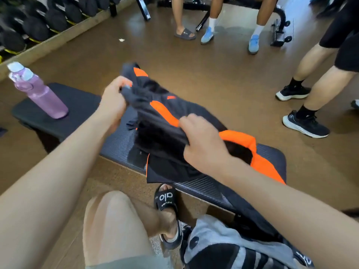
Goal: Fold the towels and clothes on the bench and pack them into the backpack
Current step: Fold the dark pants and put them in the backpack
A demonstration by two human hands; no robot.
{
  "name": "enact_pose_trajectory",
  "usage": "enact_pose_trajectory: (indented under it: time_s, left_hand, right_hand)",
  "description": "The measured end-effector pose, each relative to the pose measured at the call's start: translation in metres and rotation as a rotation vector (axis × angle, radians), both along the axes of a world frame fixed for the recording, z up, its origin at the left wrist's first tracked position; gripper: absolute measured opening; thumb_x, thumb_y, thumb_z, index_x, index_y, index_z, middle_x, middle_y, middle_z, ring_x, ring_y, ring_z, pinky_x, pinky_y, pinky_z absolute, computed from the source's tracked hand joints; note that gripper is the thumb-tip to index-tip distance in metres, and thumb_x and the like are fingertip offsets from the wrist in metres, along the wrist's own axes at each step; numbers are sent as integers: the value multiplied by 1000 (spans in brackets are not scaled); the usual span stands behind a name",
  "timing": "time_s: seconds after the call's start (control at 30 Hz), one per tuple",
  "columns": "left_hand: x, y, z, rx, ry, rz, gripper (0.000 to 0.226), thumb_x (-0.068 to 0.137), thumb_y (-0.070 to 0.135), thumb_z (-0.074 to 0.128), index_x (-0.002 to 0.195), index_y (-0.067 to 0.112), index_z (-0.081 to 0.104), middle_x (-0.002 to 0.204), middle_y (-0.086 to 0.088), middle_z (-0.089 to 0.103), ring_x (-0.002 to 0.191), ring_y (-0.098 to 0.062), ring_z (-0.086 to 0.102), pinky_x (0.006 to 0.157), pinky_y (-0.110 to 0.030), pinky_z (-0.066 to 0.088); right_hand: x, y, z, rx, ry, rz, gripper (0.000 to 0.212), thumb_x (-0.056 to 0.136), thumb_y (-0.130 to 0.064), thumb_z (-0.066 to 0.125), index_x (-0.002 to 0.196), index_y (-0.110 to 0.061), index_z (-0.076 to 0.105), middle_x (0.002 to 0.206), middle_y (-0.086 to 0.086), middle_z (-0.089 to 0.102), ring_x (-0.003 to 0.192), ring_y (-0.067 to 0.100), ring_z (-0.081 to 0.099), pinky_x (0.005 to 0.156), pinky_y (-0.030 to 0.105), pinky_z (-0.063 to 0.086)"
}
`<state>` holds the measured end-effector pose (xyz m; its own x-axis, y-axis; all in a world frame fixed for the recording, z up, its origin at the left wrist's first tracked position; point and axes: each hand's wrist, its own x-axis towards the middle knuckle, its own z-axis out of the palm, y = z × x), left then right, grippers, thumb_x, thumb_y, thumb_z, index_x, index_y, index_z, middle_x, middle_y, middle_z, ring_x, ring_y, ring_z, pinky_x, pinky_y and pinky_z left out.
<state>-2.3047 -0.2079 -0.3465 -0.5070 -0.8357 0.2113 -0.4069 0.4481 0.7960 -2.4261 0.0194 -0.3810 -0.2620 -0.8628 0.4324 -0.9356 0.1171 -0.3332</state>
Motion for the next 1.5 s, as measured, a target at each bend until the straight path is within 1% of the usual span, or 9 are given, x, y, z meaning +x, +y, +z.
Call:
enact_pose_trajectory:
  time_s: [0.17, 0.37, 0.5, 0.63, 0.87, 1.13, 1.23, 1.33, 1.5]
  left_hand:
    - [65, 7, -115, 367, -257, 58, 51, 80, -23, 42, 87, 21, 68, 85, 0, 65, 82, -19, 57, 75, -30, 51]
    - [56, 35, -111, 827, 231, 284, 65, 78, -23, 19, 120, 3, 62, 92, -13, 59, 79, -21, 59, 72, -29, 59]
    - [49, 20, -97, 1024, 468, 310, 40, 98, 22, 36, 118, 5, 66, 107, -16, 70, 87, -29, 68, 78, -37, 54]
    - [33, 5, -90, 724, 283, 297, 12, 86, 16, 69, 95, 22, 64, 89, 1, 68, 86, -20, 66, 70, -29, 53]
    - [37, 14, -89, 333, -75, -71, 47, 69, 1, 59, 106, 30, 59, 92, 3, 59, 77, -12, 51, 71, -32, 42]
    - [38, 1, -83, 361, -156, -125, 60, 75, -7, 55, 119, 34, 50, 85, 8, 58, 58, -2, 42, 53, -19, 36]
    - [46, -11, -85, 401, -142, -102, 57, 74, -10, 55, 117, 28, 50, 92, -4, 68, 57, -5, 43, 51, -18, 36]
    - [54, -20, -95, 396, -144, -61, 50, 77, -3, 60, 115, 26, 47, 94, -1, 69, 64, -11, 51, 62, -28, 44]
    - [63, -54, -115, 125, -224, 261, 41, 87, 12, 65, 122, 26, 47, 104, 4, 63, 91, -15, 60, 79, -30, 46]
  right_hand:
    - [23, 15, -85, 622, -207, 121, 24, 79, -5, 57, 92, -19, 43, 105, 15, 58, 103, 39, 54, 71, 37, 29]
    - [27, 16, -102, 644, -379, 131, 15, 79, -6, 53, 89, -15, 46, 97, 12, 59, 96, 38, 56, 72, 42, 42]
    - [29, 4, -87, 530, -487, 91, 17, 78, -7, 56, 94, -13, 53, 97, 8, 61, 95, 33, 56, 77, 41, 47]
    - [48, -12, -69, 645, -771, 341, 39, 84, -21, 70, 122, -25, 63, 106, -8, 65, 90, 8, 57, 77, 10, 43]
    - [-40, -99, -69, 353, -694, 40, 46, 84, -1, 55, 125, -20, 61, 109, 2, 66, 92, 18, 62, 95, 39, 51]
    - [-44, -199, -61, 578, -284, 443, 79, 74, 3, 48, 147, -28, 46, 160, -2, 35, 149, 23, 23, 120, 42, 25]
    - [-30, -222, -63, 701, -98, 528, 43, 72, -14, 58, 114, -24, 66, 128, -4, 63, 136, 23, 43, 110, 40, 32]
    - [-35, -240, -57, 700, -274, 482, 12, 72, -22, 61, 69, -17, 51, 69, -1, 56, 67, 17, 54, 64, 35, 42]
    - [-38, -282, -52, 497, -193, 388, 17, 80, -26, 62, 77, -22, 46, 75, -4, 53, 79, 26, 56, 63, 36, 38]
